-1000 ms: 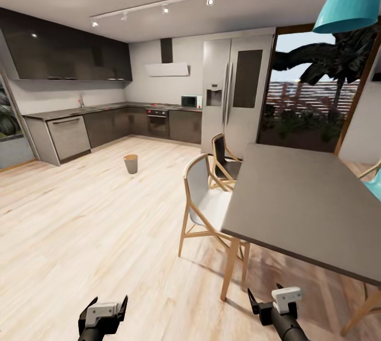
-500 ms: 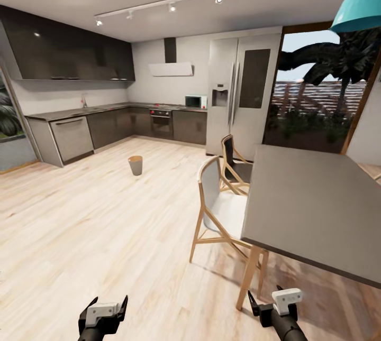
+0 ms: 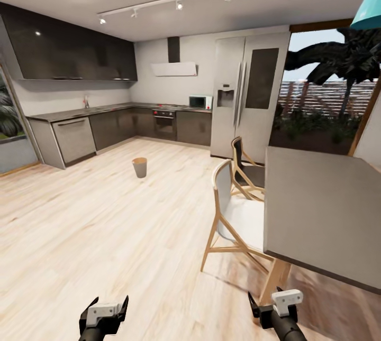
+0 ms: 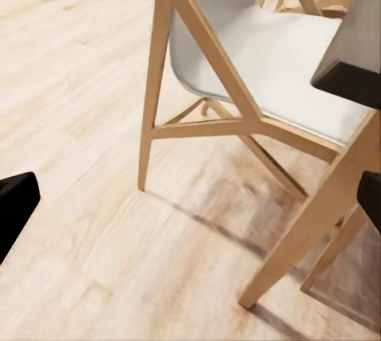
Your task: Put the three can of soda from the living room inside the tash can in the kitchen.
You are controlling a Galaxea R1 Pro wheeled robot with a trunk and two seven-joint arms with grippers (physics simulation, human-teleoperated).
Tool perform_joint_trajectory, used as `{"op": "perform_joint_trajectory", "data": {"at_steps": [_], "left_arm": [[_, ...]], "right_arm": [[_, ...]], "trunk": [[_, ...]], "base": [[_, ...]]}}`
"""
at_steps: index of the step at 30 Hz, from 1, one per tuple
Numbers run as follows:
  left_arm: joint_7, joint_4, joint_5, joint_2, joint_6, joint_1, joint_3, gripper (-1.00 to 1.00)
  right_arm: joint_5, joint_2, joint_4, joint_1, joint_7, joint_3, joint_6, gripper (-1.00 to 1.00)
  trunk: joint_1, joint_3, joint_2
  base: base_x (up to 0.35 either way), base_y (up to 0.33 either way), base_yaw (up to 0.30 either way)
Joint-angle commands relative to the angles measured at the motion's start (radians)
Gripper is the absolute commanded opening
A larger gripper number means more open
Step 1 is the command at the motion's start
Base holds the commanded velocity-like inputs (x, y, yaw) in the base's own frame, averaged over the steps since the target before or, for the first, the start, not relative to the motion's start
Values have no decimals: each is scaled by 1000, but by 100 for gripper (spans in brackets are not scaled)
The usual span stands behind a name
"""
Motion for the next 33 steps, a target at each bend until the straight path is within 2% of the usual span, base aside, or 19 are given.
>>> {"op": "perform_joint_trajectory", "data": {"at_steps": [1, 13, 33], "left_arm": [[0, 0, 0, 0, 0, 0, 0, 100], [0, 0, 0, 0, 0, 0, 0, 100], [-1, 0, 4, 1, 0, 0, 6, 100]], "right_arm": [[0, 0, 0, 0, 0, 0, 0, 100], [0, 0, 1, 0, 0, 0, 0, 100], [0, 0, 1, 0, 0, 0, 0, 100]], "trunk": [[0, 0, 0], [0, 0, 0], [0, 0, 0]], "base": [[218, 231, 0], [206, 235, 0], [138, 260, 0]]}}
